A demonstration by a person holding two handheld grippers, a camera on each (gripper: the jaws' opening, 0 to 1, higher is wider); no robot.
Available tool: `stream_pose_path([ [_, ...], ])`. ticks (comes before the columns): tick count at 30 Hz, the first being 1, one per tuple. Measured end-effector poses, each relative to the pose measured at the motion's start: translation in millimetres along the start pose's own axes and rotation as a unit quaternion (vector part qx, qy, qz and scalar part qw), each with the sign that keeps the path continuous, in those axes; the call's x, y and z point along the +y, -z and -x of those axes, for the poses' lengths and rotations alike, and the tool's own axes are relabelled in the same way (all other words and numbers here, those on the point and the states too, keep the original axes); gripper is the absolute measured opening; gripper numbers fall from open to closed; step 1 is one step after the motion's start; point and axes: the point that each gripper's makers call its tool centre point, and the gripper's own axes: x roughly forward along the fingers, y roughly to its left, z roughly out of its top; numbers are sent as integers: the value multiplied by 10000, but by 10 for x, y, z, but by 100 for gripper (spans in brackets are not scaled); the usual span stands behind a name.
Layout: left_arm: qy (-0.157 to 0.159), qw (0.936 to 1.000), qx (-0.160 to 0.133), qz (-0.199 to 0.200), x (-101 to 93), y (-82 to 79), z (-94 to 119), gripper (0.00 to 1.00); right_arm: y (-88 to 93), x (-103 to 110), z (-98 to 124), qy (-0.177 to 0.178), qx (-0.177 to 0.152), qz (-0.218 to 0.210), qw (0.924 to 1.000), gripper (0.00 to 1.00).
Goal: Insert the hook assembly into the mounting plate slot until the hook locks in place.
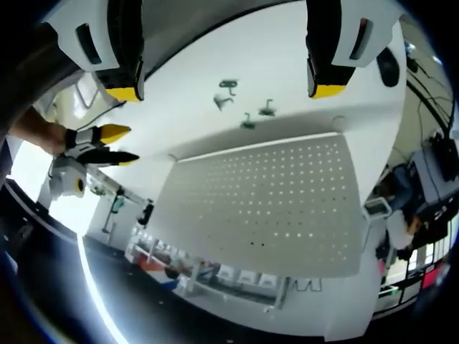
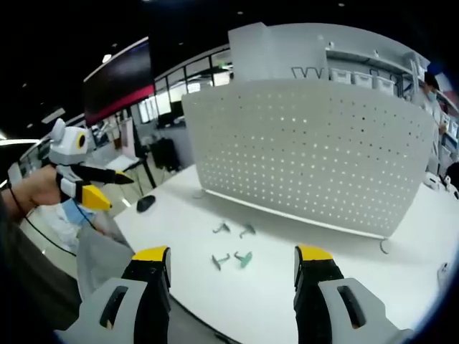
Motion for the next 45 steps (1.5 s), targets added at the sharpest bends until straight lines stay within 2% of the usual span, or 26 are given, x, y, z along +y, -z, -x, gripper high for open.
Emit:
stream_pose_path([
  [8, 66, 9999, 21, -146, 13, -51, -39, 96, 35, -7, 34, 101, -26, -69, 9999, 70],
  [24, 154, 9998, 90, -122, 41, -13, -90, 97, 45, -42, 2, 160, -6, -123, 9998, 69],
  [45, 158, 9998, 151, -20, 136, 20, -142, 97, 68, -54, -161, 93, 91, -101, 9999, 67],
])
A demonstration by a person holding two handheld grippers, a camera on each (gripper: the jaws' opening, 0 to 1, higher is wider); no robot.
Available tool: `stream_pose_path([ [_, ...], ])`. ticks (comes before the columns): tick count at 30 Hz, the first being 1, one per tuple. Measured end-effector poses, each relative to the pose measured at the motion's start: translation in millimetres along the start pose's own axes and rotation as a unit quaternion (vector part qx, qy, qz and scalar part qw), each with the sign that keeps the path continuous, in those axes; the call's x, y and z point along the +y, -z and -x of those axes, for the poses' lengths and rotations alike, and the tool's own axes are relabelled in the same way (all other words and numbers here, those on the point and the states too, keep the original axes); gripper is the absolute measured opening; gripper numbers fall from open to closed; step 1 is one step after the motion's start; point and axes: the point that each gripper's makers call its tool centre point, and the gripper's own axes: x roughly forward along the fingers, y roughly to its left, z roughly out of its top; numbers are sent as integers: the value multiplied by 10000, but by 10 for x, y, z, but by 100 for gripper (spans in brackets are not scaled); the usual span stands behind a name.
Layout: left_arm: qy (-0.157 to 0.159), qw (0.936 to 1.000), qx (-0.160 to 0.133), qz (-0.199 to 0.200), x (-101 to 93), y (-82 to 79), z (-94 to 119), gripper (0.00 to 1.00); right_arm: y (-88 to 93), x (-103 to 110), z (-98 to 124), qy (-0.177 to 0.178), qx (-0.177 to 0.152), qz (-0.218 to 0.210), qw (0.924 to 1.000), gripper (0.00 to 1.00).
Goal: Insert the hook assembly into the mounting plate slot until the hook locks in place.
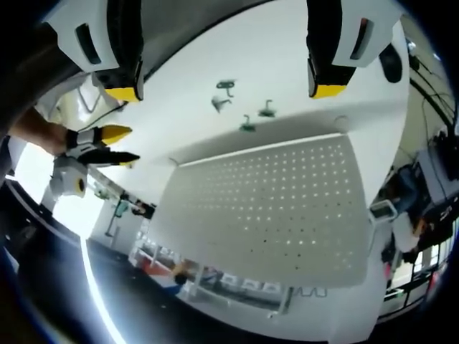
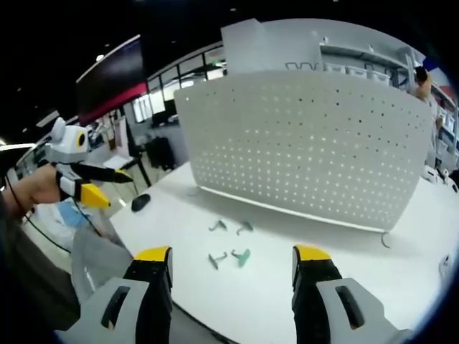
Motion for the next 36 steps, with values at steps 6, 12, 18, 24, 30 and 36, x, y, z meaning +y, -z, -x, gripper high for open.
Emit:
stream_pose_path([
  [6, 11, 10000, 11, 56, 26, 10, -25, 96, -22, 9, -140, -131, -61, 192, 9997, 65],
  [12, 5, 10000, 5, 76, 38, -1, -38, 96, -2, 61, -384, -395, 41, 402, 9984, 60],
  [18, -52, 9999, 10, 128, 90, -1, -20, 96, 10, 158, -707, -778, 103, 540, 9954, 57],
  [24, -120, 9997, 46, 210, 167, 31, -28, 96, 126, 248, -1078, -1133, 212, 798, 9901, 51],
  [30, -130, 9995, 105, 265, 187, 68, -44, 96, 260, 350, -1401, -1399, 475, 959, 9844, 47],
  [36, -135, 9994, 133, 300, 208, 80, -29, 96, 368, 413, -1714, -1618, 778, 1418, 9735, 44],
])
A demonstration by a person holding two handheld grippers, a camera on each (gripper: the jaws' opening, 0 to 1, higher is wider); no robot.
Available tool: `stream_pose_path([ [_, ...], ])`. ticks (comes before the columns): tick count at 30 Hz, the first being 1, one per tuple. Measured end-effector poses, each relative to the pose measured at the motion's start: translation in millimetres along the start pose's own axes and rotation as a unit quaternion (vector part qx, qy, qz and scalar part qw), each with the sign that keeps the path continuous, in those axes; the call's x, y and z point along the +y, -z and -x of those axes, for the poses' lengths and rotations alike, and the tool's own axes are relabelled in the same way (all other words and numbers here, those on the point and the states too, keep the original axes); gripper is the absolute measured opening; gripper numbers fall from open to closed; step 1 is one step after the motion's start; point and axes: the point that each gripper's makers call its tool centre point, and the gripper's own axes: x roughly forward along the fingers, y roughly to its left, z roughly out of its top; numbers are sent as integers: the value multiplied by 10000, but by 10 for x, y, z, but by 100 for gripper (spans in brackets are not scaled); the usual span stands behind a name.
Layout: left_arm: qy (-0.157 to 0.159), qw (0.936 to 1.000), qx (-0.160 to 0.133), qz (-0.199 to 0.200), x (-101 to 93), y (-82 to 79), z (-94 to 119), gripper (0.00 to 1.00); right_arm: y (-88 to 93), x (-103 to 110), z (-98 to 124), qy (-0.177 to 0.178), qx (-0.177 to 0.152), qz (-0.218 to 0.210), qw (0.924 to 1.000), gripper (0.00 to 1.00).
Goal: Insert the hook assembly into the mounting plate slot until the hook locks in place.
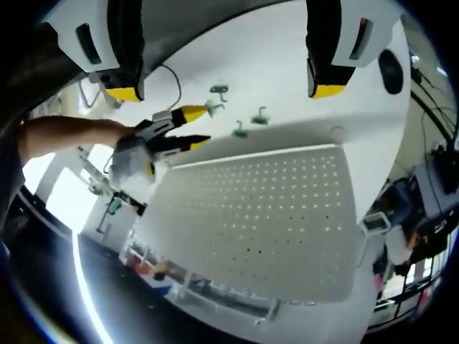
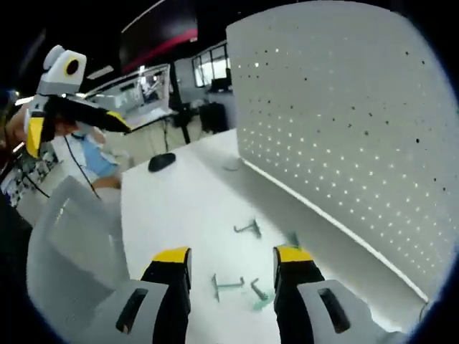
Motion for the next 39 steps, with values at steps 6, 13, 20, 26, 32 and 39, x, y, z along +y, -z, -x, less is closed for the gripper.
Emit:
stream_pose_path([
  [6, -2, 9999, -53, 121, 44, 10, 10, 97, -23, -24, -328, -235, 184, 164, 9994, 38],
  [13, -133, 9996, -33, 260, 133, 75, 47, 96, 48, -36, -648, -520, 501, 454, 9964, 28],
  [20, -246, 9989, -89, 397, 197, 64, 88, 96, 148, -184, -891, -422, 816, 722, 9931, 27],
  [26, -312, 9984, -51, 471, 241, 108, 71, 96, 164, -264, -1009, -349, 934, 673, 9927, 22],
  [32, -347, 9980, -30, 524, 260, 130, 61, 96, 183, -352, -1121, -298, 1089, 800, 9904, 18],
  [39, -394, 9976, -12, 578, 290, 159, 56, 96, 210, -380, -1187, -316, 1195, 1102, 9862, 5],
])
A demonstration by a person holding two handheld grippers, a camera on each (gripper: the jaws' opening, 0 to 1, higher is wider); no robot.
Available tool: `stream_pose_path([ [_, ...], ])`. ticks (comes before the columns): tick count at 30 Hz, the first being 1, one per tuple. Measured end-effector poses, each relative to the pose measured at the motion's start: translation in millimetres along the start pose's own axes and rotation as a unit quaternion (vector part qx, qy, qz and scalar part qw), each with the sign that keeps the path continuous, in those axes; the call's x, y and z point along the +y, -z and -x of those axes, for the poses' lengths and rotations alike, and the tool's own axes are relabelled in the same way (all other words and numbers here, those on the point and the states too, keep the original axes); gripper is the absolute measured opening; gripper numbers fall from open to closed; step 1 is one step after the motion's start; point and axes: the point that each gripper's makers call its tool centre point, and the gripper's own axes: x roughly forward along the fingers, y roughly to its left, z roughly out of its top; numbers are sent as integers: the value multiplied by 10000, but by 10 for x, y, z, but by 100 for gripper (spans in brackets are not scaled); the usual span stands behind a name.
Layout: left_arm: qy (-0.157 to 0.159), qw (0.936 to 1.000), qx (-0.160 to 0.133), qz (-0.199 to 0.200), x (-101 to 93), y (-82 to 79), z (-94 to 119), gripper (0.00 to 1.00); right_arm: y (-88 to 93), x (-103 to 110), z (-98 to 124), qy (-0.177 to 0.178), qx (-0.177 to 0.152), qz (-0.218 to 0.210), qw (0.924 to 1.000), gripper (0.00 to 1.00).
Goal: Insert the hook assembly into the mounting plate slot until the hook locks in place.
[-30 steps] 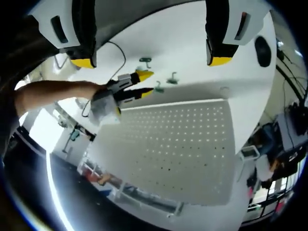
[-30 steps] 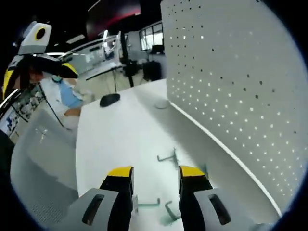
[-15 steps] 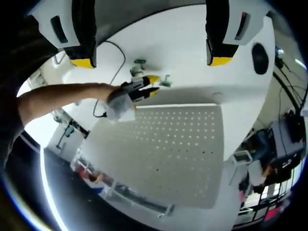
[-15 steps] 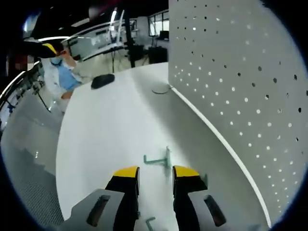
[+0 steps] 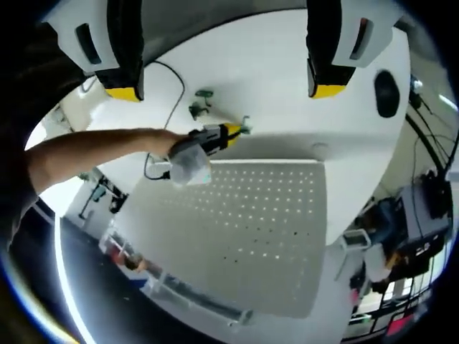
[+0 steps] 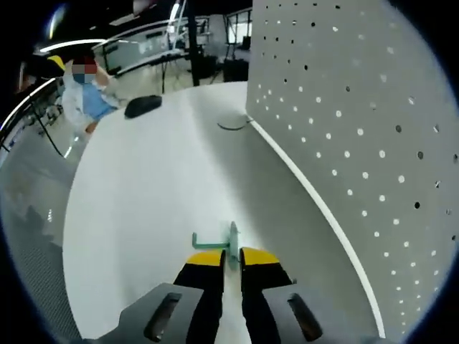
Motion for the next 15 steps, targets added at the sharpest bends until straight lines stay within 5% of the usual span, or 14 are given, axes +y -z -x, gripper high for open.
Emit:
stream_pose_path([
  [15, 43, 10000, 36, -4, 1, -6, -27, 96, 21, -30, 5, 47, -5, -169, 9998, 0],
])
